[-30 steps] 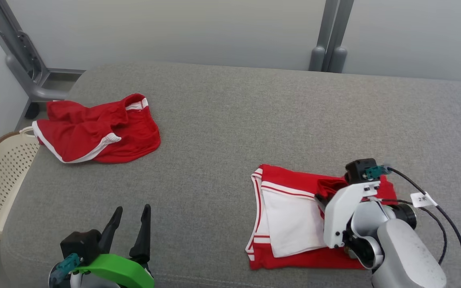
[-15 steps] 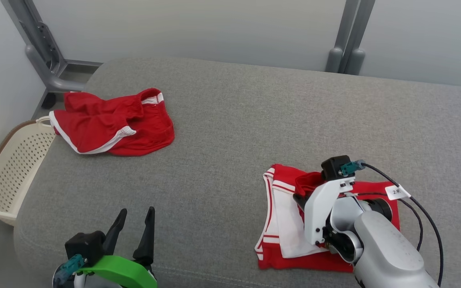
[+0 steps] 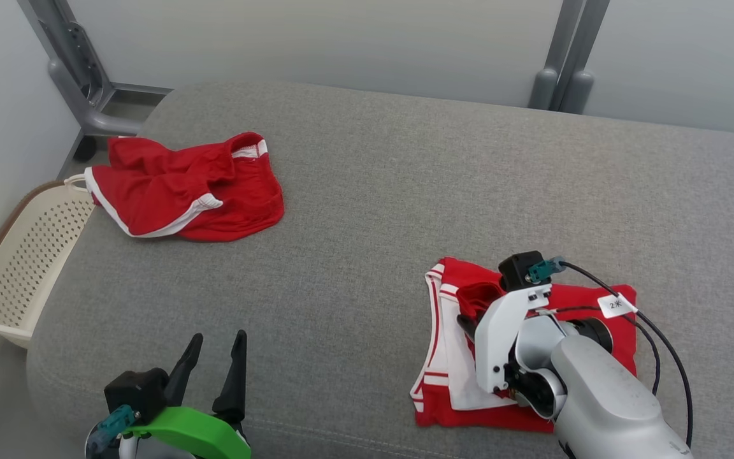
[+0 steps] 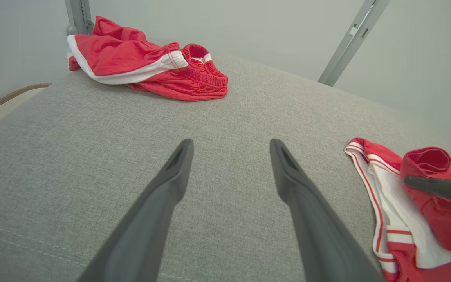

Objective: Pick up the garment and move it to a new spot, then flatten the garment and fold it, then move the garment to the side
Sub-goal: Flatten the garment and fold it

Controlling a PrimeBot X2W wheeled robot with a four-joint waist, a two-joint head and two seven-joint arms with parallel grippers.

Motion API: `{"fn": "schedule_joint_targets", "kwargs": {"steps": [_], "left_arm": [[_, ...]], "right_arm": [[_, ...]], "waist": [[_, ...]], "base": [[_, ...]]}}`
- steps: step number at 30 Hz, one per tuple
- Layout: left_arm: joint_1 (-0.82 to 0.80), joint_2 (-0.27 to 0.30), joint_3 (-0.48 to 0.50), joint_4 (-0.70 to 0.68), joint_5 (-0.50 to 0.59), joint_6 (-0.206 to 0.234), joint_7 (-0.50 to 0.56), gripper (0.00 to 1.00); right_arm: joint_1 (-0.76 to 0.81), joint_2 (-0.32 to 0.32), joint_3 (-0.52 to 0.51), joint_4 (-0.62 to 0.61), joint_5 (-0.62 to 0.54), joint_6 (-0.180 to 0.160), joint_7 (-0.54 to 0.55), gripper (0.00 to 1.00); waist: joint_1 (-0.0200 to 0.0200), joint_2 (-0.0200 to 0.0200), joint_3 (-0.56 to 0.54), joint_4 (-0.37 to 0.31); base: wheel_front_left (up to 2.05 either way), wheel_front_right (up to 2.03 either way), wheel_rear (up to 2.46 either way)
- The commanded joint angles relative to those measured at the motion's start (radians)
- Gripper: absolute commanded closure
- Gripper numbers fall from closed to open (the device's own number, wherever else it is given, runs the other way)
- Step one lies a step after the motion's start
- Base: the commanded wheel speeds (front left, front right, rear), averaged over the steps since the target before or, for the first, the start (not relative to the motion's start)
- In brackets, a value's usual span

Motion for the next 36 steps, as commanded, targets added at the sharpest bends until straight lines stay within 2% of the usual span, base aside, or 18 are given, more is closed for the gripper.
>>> {"fn": "schedule_joint_targets", "kwargs": {"steps": [1, 8, 13, 16, 22, 23, 25, 26, 29, 36], "left_arm": [[-0.016, 0.001, 0.004, 0.000, 0.000, -0.002, -0.006, 0.00], [-0.016, 0.001, 0.010, 0.009, -0.002, -0.006, -0.009, 0.00], [-0.007, 0.004, 0.013, 0.012, -0.004, -0.004, -0.010, 0.00], [-0.003, 0.005, 0.013, 0.009, -0.003, -0.002, -0.010, 0.00], [0.013, 0.009, 0.010, 0.003, -0.003, 0.006, -0.011, 0.00], [0.015, 0.009, 0.009, 0.002, -0.003, 0.007, -0.011, 0.00], [0.017, 0.011, 0.009, -0.001, -0.006, 0.006, -0.011, 0.00], [0.018, 0.011, 0.009, -0.002, -0.007, 0.006, -0.011, 0.00], [0.021, 0.006, 0.006, -0.004, -0.008, 0.008, -0.011, 0.00], [0.009, 0.002, 0.014, -0.008, -0.011, 0.009, -0.014, 0.00]], "right_arm": [[-0.016, -0.003, 0.000, 0.004, 0.000, 0.000, -0.007, 0.00], [-0.028, -0.004, 0.024, -0.026, 0.089, 0.000, -0.031, 0.00], [-0.039, -0.003, -0.015, -0.049, 0.068, 0.000, -0.064, 0.00], [-0.031, -0.003, -0.067, -0.065, 0.020, 0.000, -0.091, 0.00], [0.044, -0.003, -0.209, -0.096, -0.183, 0.000, -0.126, 0.00], [0.063, -0.002, -0.231, -0.107, -0.221, 0.000, -0.132, 0.35], [0.108, -0.003, -0.268, -0.129, -0.295, 0.000, -0.137, 0.97], [0.132, -0.003, -0.279, -0.142, -0.332, 0.000, -0.139, 1.00], [0.197, -0.003, -0.290, -0.182, -0.401, 0.000, -0.150, 1.00], [0.273, -0.003, -0.244, -0.245, -0.406, 0.000, -0.167, 1.00]], "waist": [[0.0000, 0.0000, 0.001, -0.002], [0.0000, 0.0000, -0.006, -0.023], [0.0000, 0.0000, -0.021, -0.040], [0.0000, 0.0000, -0.030, -0.046], [0.0000, 0.0000, -0.047, -0.051], [0.0000, 0.0000, -0.049, -0.050], [0.0000, 0.0000, -0.051, -0.049], [0.0000, 0.0000, -0.050, -0.048], [0.0000, 0.0000, -0.046, -0.045], [0.0000, 0.0000, -0.022, -0.046]], "base": [[0.00, 0.00, 0.00], [0.00, 0.00, 0.00], [0.00, 0.00, 0.00], [0.00, 0.00, 0.00], [0.00, 0.00, 0.00], [0.00, 0.00, 0.00], [0.00, 0.00, 0.00], [0.00, 0.00, 0.00], [0.00, 0.00, 0.00], [0.00, 0.00, 0.00]]}}
